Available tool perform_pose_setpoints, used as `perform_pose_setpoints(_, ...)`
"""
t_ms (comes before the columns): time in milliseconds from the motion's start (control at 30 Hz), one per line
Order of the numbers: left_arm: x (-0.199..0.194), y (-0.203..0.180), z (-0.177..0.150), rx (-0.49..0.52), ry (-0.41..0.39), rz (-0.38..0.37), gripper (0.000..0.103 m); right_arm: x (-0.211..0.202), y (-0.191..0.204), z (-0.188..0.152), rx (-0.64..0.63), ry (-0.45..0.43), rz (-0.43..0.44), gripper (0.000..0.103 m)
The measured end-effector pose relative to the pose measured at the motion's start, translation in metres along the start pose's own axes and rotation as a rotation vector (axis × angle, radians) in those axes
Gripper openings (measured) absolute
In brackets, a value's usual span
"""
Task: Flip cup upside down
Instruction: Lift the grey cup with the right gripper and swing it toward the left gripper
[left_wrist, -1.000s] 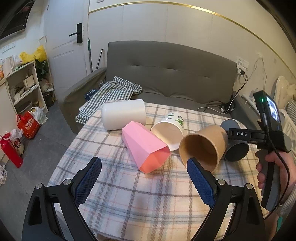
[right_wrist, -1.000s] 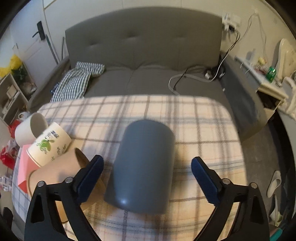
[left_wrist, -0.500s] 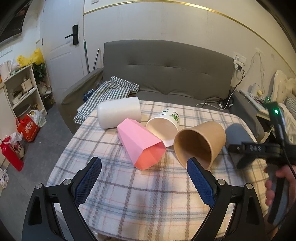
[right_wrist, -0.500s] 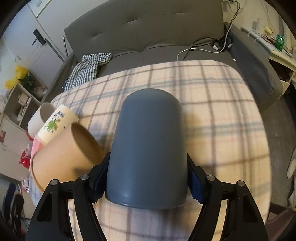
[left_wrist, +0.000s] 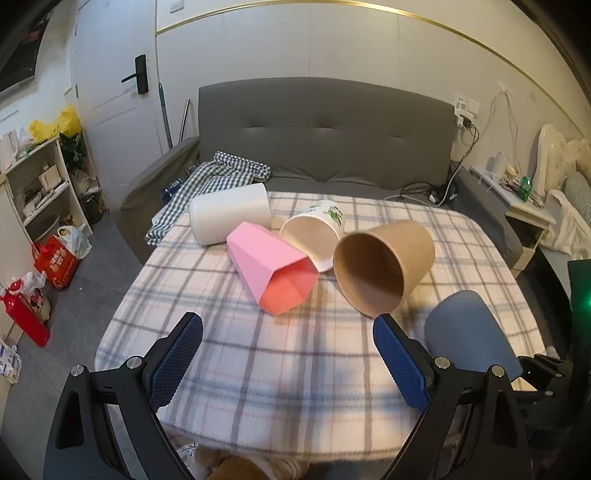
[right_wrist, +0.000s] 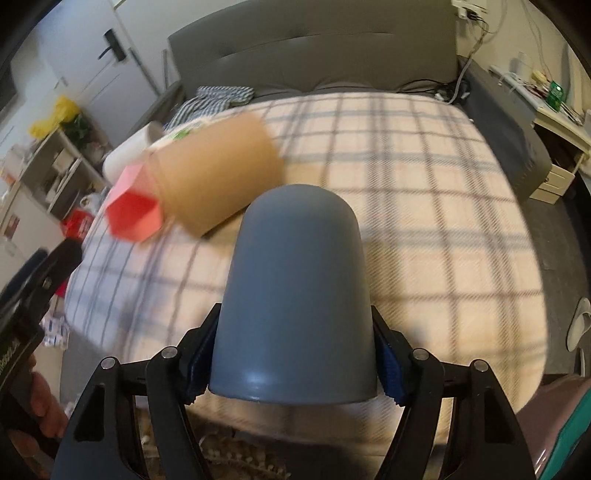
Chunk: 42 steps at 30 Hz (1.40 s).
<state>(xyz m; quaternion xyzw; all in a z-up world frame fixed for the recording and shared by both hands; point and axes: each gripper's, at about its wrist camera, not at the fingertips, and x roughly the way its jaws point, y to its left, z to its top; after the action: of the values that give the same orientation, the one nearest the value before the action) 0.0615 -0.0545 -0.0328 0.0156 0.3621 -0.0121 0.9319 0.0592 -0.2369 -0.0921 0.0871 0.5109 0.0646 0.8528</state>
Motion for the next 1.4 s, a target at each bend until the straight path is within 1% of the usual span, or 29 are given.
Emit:
perform_pose_setpoints(67, -0.002, -0.001, -0.003, 0.015, 0.002, 0.004, 0.096, 0.001, 0.010, -0.005, -0.011, -0.004, -0.014, 0.072)
perform_pose_setpoints(167, -0.005, 0.003, -0.008, 0.029, 0.012, 0.008, 0.096, 0.002, 0.014, -0.011, 0.000, -0.020, -0.036, 0.072)
perform_pose_setpoints(300, -0.005, 0.010, -0.013, 0.018, 0.061, 0.000, 0.096, 0.002, 0.015, -0.011, 0.005, -0.030, -0.043, 0.072)
perform_pose_setpoints(333, -0.005, 0.011, -0.014, 0.017, 0.072, -0.007, 0.096, 0.003, 0.015, -0.010, 0.003, -0.020, -0.045, 0.073)
perform_pose_setpoints(400, -0.006, 0.012, -0.017, 0.026, 0.090, -0.014, 0.096, 0.003, 0.014, -0.011, -0.004, -0.008, -0.051, 0.081)
perform_pose_setpoints(533, -0.010, 0.005, -0.020, 0.079, 0.092, 0.032, 0.096, -0.015, 0.011, -0.013, -0.021, -0.048, -0.026, 0.085)
perform_pose_setpoints(667, -0.016, -0.002, -0.016, 0.082, 0.122, 0.077, 0.096, -0.040, 0.004, -0.010, -0.061, -0.098, -0.033, 0.087)
perform_pose_setpoints(767, -0.025, -0.008, -0.013, 0.063, 0.104, 0.062, 0.096, -0.057, -0.010, -0.006, -0.059, -0.127, -0.040, 0.087)
perform_pose_setpoints(833, -0.028, -0.017, -0.011, 0.056, 0.108, 0.061, 0.096, -0.065, -0.018, -0.004, -0.052, -0.138, -0.051, 0.087)
perform_pose_setpoints(900, -0.029, -0.025, -0.008, 0.053, 0.112, 0.064, 0.096, -0.073, -0.028, -0.003, -0.053, -0.147, -0.072, 0.087)
perform_pose_setpoints(1033, -0.031, -0.046, 0.000, 0.055, 0.114, 0.049, 0.096, -0.085, -0.047, -0.003, -0.079, -0.160, -0.121, 0.087)
perform_pose_setpoints(1100, -0.033, -0.057, 0.004, 0.059, 0.114, 0.042, 0.096, -0.088, -0.057, -0.004, -0.080, -0.163, -0.133, 0.087)
perform_pose_setpoints(1200, -0.031, -0.073, 0.011, 0.051, 0.121, 0.016, 0.096, -0.095, -0.071, -0.005, -0.076, -0.168, -0.147, 0.087)
perform_pose_setpoints(1333, -0.025, -0.090, 0.017, 0.030, 0.151, -0.026, 0.096, -0.097, -0.084, -0.006, -0.079, -0.170, -0.185, 0.087)
perform_pose_setpoints(1400, -0.021, -0.099, 0.019, 0.045, 0.161, -0.036, 0.096, -0.096, -0.091, -0.006, -0.067, -0.168, -0.190, 0.087)
